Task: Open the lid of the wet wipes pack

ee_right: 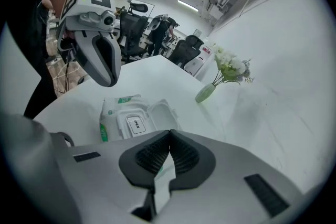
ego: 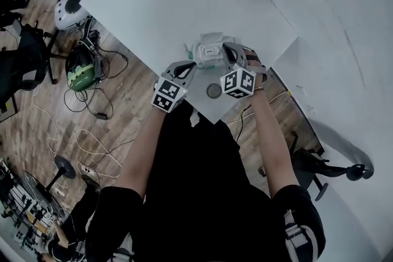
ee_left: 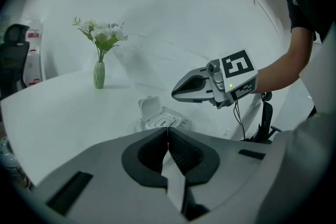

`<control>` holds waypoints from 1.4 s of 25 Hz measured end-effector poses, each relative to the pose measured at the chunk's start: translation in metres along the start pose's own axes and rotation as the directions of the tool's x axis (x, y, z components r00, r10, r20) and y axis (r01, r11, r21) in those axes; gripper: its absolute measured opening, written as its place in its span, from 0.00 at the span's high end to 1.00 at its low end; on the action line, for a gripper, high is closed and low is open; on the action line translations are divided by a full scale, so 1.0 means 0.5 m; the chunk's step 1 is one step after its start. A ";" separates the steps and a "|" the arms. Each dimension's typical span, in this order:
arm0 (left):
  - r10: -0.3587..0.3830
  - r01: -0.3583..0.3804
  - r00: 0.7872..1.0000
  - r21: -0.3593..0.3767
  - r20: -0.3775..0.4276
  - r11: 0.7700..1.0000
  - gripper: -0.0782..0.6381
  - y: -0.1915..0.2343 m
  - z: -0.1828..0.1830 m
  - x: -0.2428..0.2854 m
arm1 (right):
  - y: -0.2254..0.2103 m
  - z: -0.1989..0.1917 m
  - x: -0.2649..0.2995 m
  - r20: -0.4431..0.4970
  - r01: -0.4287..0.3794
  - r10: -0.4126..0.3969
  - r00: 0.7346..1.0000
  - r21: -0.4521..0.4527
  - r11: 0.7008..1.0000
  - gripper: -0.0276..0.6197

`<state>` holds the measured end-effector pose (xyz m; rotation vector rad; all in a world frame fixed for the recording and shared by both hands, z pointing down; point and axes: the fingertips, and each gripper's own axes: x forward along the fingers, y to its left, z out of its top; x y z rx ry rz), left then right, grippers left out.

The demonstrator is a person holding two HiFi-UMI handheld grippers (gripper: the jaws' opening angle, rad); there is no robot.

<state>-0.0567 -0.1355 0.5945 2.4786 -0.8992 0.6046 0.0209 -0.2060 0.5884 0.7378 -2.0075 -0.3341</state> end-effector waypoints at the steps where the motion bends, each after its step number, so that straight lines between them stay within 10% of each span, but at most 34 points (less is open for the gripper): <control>1: 0.009 -0.009 1.000 0.004 0.006 1.000 0.86 -0.006 0.006 -0.009 | 0.003 -0.003 -0.013 0.003 -0.003 0.003 1.000 0.016 1.000 0.93; 10: 0.074 -0.075 0.997 0.032 0.034 0.997 0.86 -0.061 0.044 -0.108 | 0.019 -0.011 -0.129 0.116 -0.078 0.038 0.993 0.363 0.928 0.93; 35: 0.185 -0.192 0.976 0.051 0.112 0.980 0.86 -0.173 0.096 -0.255 | 0.066 -0.033 -0.365 0.242 -0.156 0.048 0.969 0.452 0.878 0.93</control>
